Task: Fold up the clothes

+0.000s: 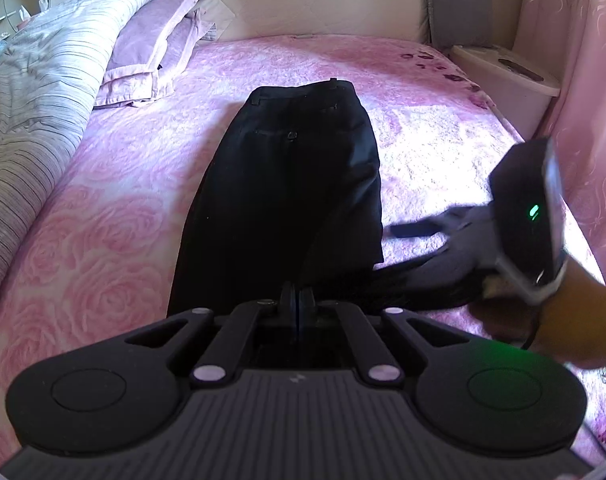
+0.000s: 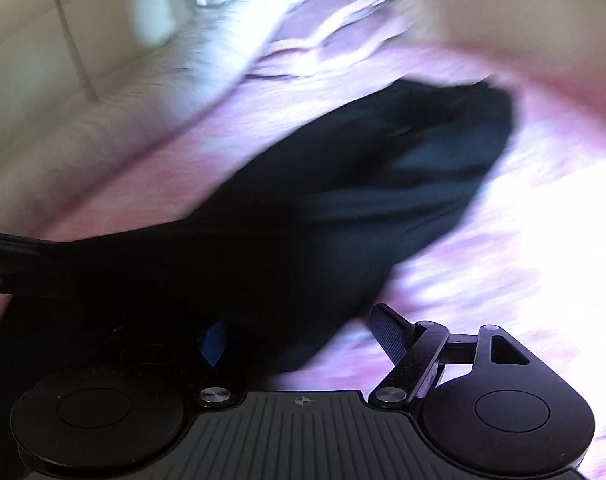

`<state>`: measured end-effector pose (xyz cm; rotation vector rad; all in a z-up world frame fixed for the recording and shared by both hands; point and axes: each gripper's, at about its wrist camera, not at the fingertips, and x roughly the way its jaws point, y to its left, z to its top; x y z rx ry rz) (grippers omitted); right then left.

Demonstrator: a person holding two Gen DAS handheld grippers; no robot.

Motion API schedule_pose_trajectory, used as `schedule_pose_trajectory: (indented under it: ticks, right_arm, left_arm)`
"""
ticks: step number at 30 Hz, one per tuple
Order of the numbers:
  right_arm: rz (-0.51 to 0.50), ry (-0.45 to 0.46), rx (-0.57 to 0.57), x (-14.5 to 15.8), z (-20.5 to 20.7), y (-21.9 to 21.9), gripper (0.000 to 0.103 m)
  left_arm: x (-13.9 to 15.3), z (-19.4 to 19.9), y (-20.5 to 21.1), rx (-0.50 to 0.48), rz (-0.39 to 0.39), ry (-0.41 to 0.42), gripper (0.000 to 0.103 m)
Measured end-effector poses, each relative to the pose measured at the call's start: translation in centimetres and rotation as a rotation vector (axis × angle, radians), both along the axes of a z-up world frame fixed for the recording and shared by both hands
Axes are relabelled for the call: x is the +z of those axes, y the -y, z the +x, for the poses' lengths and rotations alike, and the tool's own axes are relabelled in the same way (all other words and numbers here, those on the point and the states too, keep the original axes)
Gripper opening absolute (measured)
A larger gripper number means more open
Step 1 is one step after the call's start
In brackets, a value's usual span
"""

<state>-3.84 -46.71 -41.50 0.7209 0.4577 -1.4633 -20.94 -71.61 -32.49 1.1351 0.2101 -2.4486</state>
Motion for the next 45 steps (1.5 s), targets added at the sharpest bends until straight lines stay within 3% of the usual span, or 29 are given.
schedule_pose_trajectory:
  ticks: [2,4,7,11,16,21,24,26,30,33,38,42,45]
  right_arm:
    - [0.022,-0.039,-0.018,0.6,-1.8,-1.0,0.076]
    - [0.015,-0.161,0.021,1.5,-2.2,-3.1,0.076]
    - [0.008,-0.321,0.068,2.2,-2.5,-6.4,0.075]
    - [0.031,-0.278,0.069,2.5,-3.0,-7.6,0.075]
    - [-0.018,-0.187,0.149,1.7,-1.4,-6.4,0.075]
    - [-0.023,-0.149,0.117,0.2,-2.8,-3.1,0.075]
    - [-0.038,-0.254,0.072,0.6,-5.2,-3.6,0.075]
    - [-0.067,-0.343,0.101,1.8,-6.1,-5.5,0.075]
    - [-0.029,-0.410,0.142,1.4,-6.7,-7.1,0.075]
    - [-0.003,-0.363,0.150,1.5,-7.5,-7.2,0.075]
    - [0.066,-0.283,0.166,3.1,-8.8,-9.0,0.075]
    - [0.098,-0.096,0.102,5.0,-12.0,-11.2,0.075]
    - [0.069,0.023,0.080,6.3,-13.8,-9.2,0.075]
  left_arm:
    - [-0.2,-0.2,-0.6,-0.018,-0.002,0.003,0.001]
    - [-0.4,-0.5,-1.1,-0.036,-0.005,0.005,0.001]
    - [-1.7,-1.9,-3.8,-0.145,-0.017,0.051,0.001]
    - [-3.2,-3.1,-6.5,-0.223,-0.048,0.096,0.001]
    - [-2.8,-2.9,-6.1,-0.184,-0.059,0.082,0.001]
    - [-2.7,-3.0,-6.3,-0.198,-0.069,0.093,0.001]
    - [-3.6,-3.6,-7.4,-0.230,-0.076,0.119,0.002]
    - [-4.6,-4.5,-8.8,-0.286,-0.093,0.160,0.002]
    - [-6.1,-5.4,-11.0,-0.375,-0.122,0.233,0.002]
    - [-6.1,-5.1,-11.5,-0.382,-0.106,0.251,0.012]
    - [-4.3,-3.2,-10.8,-0.354,-0.025,0.202,0.013]
    - [-2.3,-2.4,-8.4,-0.242,0.020,0.106,0.014]
    - [-2.6,-3.7,-6.1,-0.143,0.007,0.093,0.014]
